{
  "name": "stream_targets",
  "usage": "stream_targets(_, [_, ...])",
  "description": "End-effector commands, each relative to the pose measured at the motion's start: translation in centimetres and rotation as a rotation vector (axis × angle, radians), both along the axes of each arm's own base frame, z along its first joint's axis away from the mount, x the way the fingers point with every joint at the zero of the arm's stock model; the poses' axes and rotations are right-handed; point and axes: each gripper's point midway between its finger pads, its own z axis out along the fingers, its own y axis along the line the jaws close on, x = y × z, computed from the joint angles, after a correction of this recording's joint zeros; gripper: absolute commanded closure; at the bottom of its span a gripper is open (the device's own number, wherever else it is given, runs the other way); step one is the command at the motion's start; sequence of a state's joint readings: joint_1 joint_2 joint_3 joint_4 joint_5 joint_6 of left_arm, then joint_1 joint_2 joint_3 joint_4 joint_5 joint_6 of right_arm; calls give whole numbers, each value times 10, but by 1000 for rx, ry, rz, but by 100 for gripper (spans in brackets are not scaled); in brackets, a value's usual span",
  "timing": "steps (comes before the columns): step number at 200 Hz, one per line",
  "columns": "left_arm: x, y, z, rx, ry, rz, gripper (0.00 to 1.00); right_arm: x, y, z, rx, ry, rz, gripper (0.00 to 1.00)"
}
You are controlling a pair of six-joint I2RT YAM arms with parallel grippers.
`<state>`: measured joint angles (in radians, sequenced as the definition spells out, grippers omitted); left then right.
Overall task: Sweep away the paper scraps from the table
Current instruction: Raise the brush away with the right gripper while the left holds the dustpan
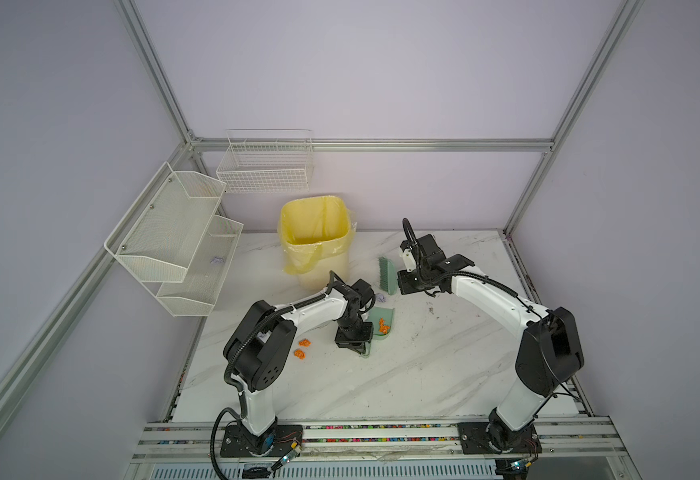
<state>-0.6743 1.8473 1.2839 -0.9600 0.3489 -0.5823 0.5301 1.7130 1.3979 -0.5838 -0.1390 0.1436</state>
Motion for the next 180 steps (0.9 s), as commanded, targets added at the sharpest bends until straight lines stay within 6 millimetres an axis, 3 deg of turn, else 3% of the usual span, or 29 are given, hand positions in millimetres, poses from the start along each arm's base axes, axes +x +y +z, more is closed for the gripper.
stream_targets(1, [12, -5, 12, -22, -42, 0, 100, -16, 11, 3, 75, 19, 74, 100])
stream_targets(49, [15, -6, 13, -22, -46, -5, 100, -64, 16, 18, 173, 56, 159, 100])
stream_targets(78, [15, -7, 13, -21, -45, -6, 100, -82, 16, 29, 237, 57, 185, 100])
stream_targets(114, [19, -5, 16, -10, -68, 1, 100, -81, 5, 23, 188, 54, 142, 100])
stream_targets(180, [28, -2, 24, 10, -120, 8, 100, -61, 1, 55, 207, -49, 49, 100])
